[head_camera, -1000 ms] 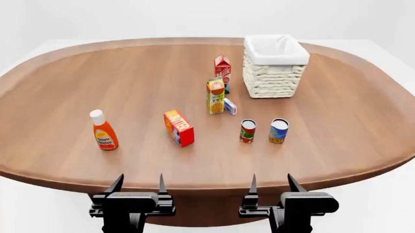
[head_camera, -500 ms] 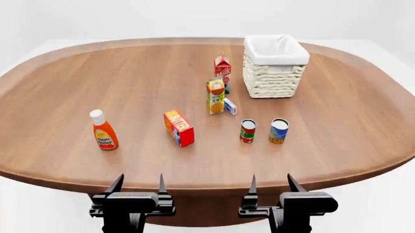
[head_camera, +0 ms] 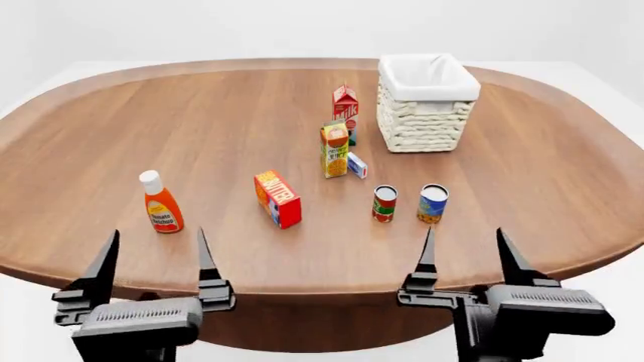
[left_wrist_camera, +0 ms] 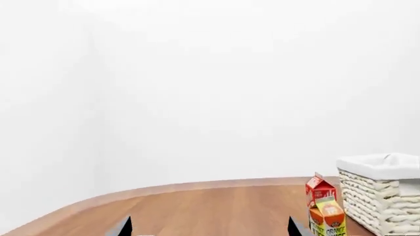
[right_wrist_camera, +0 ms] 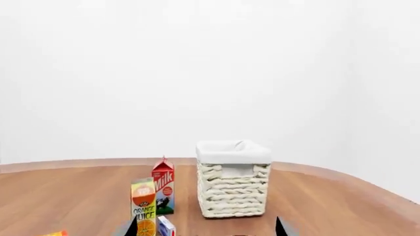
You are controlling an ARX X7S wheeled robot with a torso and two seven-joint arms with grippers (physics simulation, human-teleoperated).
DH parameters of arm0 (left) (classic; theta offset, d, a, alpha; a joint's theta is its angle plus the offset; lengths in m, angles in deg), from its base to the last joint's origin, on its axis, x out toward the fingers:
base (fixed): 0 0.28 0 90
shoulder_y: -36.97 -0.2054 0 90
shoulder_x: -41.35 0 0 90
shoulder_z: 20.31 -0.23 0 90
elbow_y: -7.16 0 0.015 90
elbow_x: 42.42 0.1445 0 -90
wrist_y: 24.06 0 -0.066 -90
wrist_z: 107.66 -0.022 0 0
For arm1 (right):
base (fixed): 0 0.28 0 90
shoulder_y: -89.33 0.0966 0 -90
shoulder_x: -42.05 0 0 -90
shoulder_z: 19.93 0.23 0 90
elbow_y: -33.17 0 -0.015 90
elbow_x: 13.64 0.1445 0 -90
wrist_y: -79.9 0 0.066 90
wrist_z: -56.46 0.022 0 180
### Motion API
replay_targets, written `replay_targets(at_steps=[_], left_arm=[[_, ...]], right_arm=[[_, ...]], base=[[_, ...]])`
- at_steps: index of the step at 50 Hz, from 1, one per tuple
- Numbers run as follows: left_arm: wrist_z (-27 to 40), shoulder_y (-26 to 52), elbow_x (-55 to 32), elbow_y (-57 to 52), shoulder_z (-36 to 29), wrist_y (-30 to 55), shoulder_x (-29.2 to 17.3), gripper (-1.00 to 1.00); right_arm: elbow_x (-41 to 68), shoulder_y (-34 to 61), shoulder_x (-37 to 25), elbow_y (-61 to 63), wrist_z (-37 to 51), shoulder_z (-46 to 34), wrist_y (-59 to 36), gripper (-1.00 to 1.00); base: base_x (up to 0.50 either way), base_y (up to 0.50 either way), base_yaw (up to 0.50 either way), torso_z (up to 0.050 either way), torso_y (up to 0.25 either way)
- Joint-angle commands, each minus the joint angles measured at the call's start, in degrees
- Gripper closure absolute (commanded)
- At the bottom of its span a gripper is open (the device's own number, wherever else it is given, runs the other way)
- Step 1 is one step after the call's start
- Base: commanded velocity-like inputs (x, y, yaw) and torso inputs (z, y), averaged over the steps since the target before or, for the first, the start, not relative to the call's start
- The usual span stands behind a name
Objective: Pick up the cream cheese box and the butter, and put them in the basket.
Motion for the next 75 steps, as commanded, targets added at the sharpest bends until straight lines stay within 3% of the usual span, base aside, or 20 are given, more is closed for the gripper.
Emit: replay_targets(at_steps=[1,26,43,75], left_arm=[[3.5,-2.6,1.8,-10.1,2.4,-2.7,-1.3,-1.0],[7.4,-4.2,0.4,-16.6,8.0,-3.7,-3.2,-1.0],[8.9,-3.7,-1.6,-15.9,10.6,-2.0,-4.4,-1.0],[9.5,-4.0,-1.1,-16.5,8.7,-2.0,-5.3,-1.0]], right_arm=[[-0.1,-0.8,-0.7,9.5,3.3,2.1,1.1,-1.0],[-1.3,-1.7,-2.5,16.3,5.3,1.5,5.2,-1.0],[-0.7,-2.1,-3.6,17.2,5.5,0.2,5.8,-1.0],[-0.4,-2.1,-4.8,17.1,6.8,-1.2,5.2,-1.0]], base=[[0.0,0.0,0.0,0.0,0.0],[0.02,0.0,0.0,0.0,0.0],[0.49,0.0,0.0,0.0,0.0],[0.5,0.0,0.0,0.0,0.0]])
